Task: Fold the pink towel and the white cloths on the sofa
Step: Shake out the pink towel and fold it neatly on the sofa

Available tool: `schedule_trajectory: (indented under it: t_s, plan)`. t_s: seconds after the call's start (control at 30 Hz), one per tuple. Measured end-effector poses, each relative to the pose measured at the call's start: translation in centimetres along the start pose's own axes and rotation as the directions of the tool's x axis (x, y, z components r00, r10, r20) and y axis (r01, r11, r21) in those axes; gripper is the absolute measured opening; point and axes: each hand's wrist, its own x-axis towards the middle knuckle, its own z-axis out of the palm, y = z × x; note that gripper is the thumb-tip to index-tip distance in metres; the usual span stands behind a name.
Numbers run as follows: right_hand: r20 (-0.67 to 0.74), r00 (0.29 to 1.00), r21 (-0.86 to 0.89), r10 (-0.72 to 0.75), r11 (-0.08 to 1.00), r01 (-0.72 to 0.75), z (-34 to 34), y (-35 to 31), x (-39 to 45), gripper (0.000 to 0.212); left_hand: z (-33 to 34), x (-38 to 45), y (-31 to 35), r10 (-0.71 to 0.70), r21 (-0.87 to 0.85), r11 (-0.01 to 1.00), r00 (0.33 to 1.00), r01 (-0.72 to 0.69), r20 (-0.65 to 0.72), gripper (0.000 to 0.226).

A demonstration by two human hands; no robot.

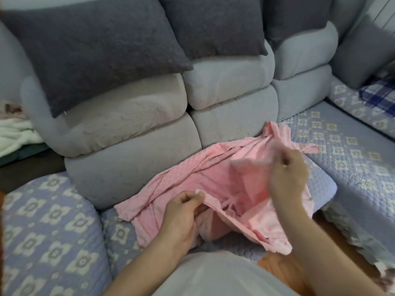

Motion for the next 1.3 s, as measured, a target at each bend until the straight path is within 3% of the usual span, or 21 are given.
schedule_trajectory:
  t_s: [0.03,0.07,0.1,0.13,0.23,0.37,0.57,0.8,0.97,1.1,1.2,1.3]
  plan:
    - [0.155,0.971,-0.052,-0.184,0.980,0.194,0.5,-0.7,-2.1,0.016,0.3,0.0,-0.1,-0.010,0.003,1.000,1.000,0.010,0.007,0.020]
    - [0.335,0.880,-0.078,-0.337,0.921,0.382,1.3,-0.8,-4.5,0.019,0.6,-0.1,-0.2,-0.018,0.002,1.000,1.000,0.018,0.019,0.019]
    - [0.465,0.768,-0.041,-0.440,0.856,0.515,2.0,-0.5,-6.8,0.029,0.8,-0.2,-0.2,-0.028,-0.002,1.000,0.999,0.028,0.036,0.019]
    - [0.524,0.708,0.034,-0.473,0.843,0.537,2.4,0.1,-8.5,0.036,0.9,-0.3,-0.2,-0.039,-0.010,0.999,0.998,0.040,0.050,0.019]
    - [0.487,0.699,0.169,-0.524,0.842,0.513,2.3,1.5,-9.8,0.034,0.7,-0.2,-0.8,-0.083,-0.015,0.996,0.995,0.084,0.058,0.017]
    - [0.506,0.601,0.129,-0.619,0.743,0.657,1.6,3.3,-9.2,0.037,0.9,0.0,-1.4,-0.117,-0.031,0.992,0.992,0.119,0.056,0.017]
    - [0.492,0.539,0.026,-0.684,0.630,0.776,1.2,3.2,-9.5,0.059,1.7,-0.1,-0.9,-0.156,-0.016,0.987,0.987,0.157,0.028,0.023]
    - [0.579,0.411,-0.010,-0.704,0.498,0.867,2.3,2.9,-9.8,0.029,3.0,0.0,-0.7,-0.124,0.026,0.992,0.992,0.125,-0.035,0.033]
    - [0.585,0.429,0.012,-0.688,0.536,0.844,3.0,3.0,-10.1,0.043,4.5,0.8,0.0,-0.168,-0.001,0.985,0.969,0.171,-0.181,0.022]
    - [0.583,0.498,0.046,-0.641,0.639,0.768,2.6,2.8,-9.9,0.061,5.9,1.4,0.1,-0.074,0.102,0.990,0.974,0.098,-0.213,0.022]
    - [0.521,0.655,0.085,-0.547,0.797,0.598,1.9,2.5,-9.5,0.053,6.2,1.2,0.6,-0.036,0.211,0.975,0.988,0.068,-0.151,0.014]
    - [0.470,0.813,0.017,-0.344,0.925,0.381,1.3,3.5,-8.0,0.037,5.7,1.8,1.1,0.138,0.418,0.903,0.989,-0.100,-0.060,0.013]
